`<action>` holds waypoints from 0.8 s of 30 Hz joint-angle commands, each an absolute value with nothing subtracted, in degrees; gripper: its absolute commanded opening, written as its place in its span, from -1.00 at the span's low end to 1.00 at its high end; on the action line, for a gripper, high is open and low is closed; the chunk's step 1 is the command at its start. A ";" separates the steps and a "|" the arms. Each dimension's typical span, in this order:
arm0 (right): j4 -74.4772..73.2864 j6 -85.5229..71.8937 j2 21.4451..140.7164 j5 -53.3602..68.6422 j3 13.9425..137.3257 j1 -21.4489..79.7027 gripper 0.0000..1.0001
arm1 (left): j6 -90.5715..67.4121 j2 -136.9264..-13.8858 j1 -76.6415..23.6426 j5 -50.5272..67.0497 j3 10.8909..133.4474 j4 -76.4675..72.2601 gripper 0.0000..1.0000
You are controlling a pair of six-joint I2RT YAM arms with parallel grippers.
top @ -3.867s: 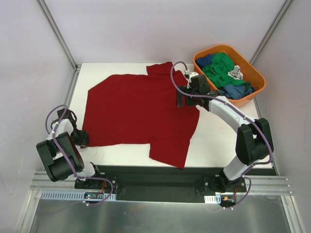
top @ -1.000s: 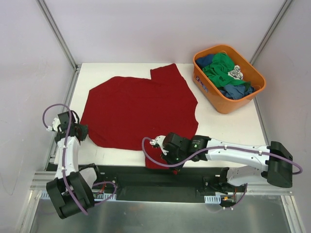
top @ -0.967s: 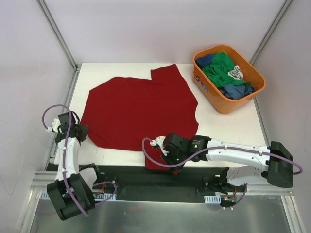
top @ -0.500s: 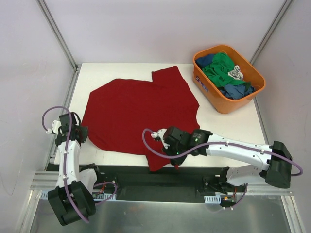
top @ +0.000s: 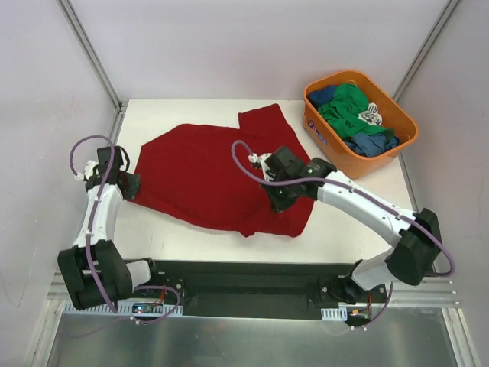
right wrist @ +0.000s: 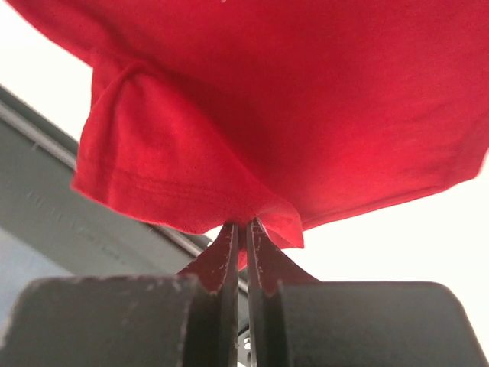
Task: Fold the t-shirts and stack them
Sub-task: Fold the flattened tshirt in 1/3 of the way
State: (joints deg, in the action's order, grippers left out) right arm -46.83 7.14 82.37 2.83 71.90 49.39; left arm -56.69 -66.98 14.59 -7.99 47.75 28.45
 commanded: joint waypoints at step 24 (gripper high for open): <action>-51.50 18.28 110.64 -6.50 103.88 33.84 -0.99 | -56.69 -94.65 13.89 -10.20 69.07 28.65 -1.00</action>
